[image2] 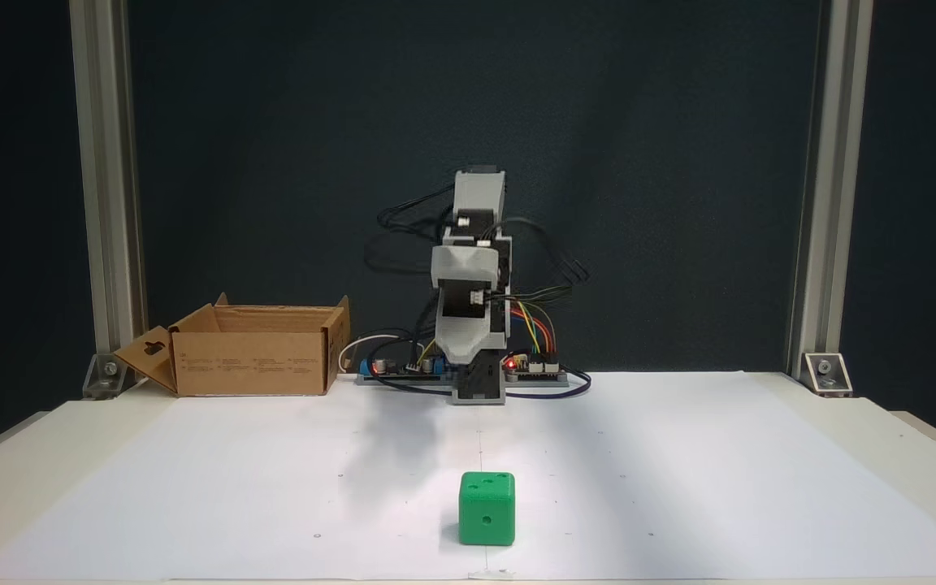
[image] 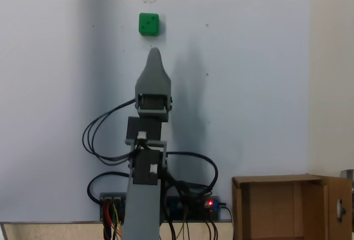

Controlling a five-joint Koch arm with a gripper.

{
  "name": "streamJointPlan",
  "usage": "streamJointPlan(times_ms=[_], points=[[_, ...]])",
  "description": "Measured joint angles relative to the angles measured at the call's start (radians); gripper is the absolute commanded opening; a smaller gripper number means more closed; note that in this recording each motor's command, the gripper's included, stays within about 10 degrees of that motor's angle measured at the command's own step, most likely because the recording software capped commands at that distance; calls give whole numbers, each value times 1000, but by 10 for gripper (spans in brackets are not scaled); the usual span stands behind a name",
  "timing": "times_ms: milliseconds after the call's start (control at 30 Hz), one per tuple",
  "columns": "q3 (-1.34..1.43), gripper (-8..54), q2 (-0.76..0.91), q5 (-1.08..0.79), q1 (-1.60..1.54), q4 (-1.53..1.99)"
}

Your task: Grasp a green dice and put it in the bin.

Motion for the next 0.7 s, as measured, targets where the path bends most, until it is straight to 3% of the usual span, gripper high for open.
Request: streamJointPlan(times_ms=[233, 700], points=[[-267, 435, -34, 0, -8, 362], [-934, 431, -426, 0, -9, 1186]])
